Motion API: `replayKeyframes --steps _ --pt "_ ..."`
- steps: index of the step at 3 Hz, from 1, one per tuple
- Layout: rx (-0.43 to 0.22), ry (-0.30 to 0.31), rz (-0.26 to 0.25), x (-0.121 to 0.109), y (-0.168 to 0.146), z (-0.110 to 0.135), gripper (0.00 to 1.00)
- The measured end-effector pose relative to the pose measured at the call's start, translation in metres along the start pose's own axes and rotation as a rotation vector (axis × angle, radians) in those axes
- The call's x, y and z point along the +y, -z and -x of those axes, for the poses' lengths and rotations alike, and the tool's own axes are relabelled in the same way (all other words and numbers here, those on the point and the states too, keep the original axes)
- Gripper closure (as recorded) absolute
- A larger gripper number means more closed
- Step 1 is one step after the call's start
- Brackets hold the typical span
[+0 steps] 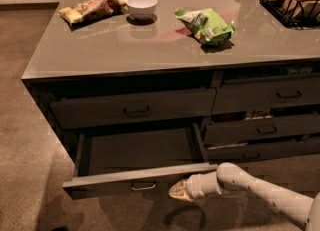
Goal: Close middle drawer
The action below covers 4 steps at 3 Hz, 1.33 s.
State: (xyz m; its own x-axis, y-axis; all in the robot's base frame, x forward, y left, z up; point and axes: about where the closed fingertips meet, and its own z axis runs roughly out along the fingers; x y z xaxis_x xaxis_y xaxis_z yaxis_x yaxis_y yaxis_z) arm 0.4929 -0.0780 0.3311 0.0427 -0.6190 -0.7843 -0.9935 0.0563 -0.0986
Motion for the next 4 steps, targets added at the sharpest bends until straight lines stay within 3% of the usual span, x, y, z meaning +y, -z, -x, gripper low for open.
replayKeyframes --steps 1,2,4 --pt "-0.006 -0.009 -0.028 -0.021 0.000 -0.005 1.00" --pt "-0.005 -0.009 -0.091 -0.052 0.014 -0.002 1.00" --pt "-0.024 0.010 -0.175 -0.097 0.036 0.011 1.00"
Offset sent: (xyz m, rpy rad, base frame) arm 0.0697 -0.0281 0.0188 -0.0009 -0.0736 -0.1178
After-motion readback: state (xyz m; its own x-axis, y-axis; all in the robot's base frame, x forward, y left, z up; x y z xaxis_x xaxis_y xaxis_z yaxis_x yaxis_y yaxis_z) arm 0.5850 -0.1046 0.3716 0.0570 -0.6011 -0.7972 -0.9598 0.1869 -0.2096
